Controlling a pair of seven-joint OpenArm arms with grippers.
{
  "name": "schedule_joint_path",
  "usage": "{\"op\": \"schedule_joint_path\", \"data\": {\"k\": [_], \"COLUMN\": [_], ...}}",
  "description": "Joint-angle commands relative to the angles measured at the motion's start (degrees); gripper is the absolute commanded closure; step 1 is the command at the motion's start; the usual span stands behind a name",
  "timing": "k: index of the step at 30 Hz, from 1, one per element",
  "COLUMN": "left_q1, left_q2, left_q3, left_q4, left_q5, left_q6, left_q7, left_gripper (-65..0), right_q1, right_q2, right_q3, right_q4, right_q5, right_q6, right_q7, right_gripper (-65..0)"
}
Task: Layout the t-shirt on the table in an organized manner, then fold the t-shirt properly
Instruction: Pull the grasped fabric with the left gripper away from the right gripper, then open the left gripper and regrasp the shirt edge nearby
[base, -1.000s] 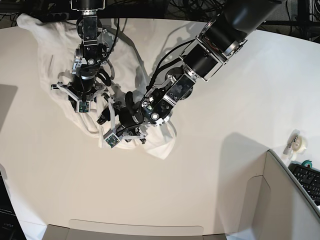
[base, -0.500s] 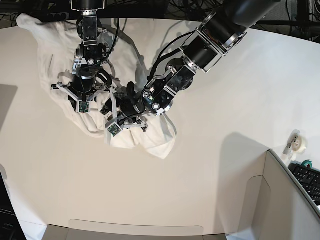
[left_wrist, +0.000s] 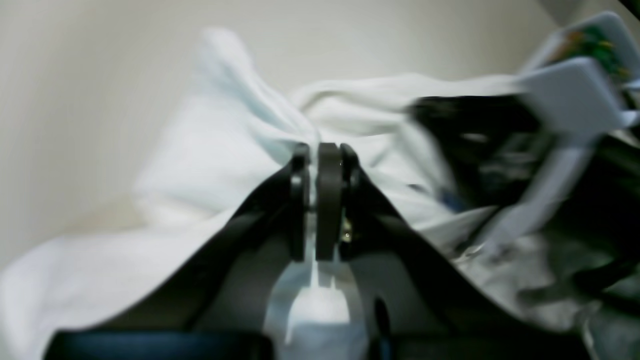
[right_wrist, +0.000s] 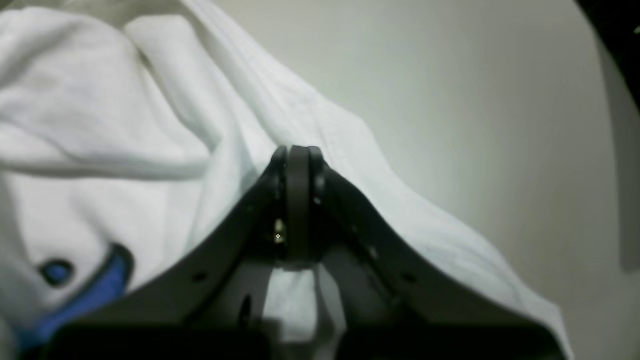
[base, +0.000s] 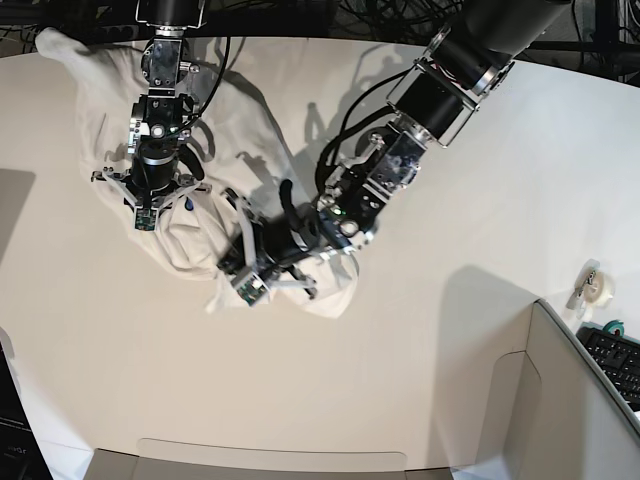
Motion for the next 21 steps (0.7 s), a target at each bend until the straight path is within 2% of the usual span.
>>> {"op": "schedule_joint_path", "data": {"k": [1, 5, 11, 15, 18, 21], "left_q1": [-1.64, 0.38, 4.34, 7.85, 9.17, 9.52], "left_q2": [0.16, -1.95, -7.40, -10.04, -10.39, -11.54], "left_q3": [-3.75, -12.54, -20.54, -22.39, -22.56, -22.56], "left_q4": [2.99, 8.44, 14.86, 17.93, 19.08, 19.43], "left_q5": [-0.26, -0.26, -0.26, -0.26, -0.26, -0.26], "left_q6": [0.42, 0.16, 0.07, 0.07, -0.01, -0.01], "left_q7": [-1.42, 2.36, 4.21, 4.12, 4.12, 4.12], "left_gripper": [0.0, 0.0, 0.0, 0.0, -0.4, -5.6], "right_q1": [-2.34, -1.46, -1.28, -1.20, -0.58, -0.49], "right_q2": [0.41, 2.87, 5.42, 5.42, 5.42, 5.42], "right_q3": [2.15, 4.70, 4.87, 6.19, 6.46, 6.46], "right_q4": [-2.38, -2.56, -2.56, -2.56, -2.65, -2.38], "right_q5": [-0.06, 0.21, 0.21, 0.03, 0.03, -0.06], "right_q6": [0.17, 0.25, 0.17, 0.17, 0.17, 0.17], "right_q7": [-15.26, -15.26, -15.26, -15.26, -15.26, -15.35], "right_gripper": [0.0, 0.0, 0.0, 0.0, 0.0, 0.0]}}
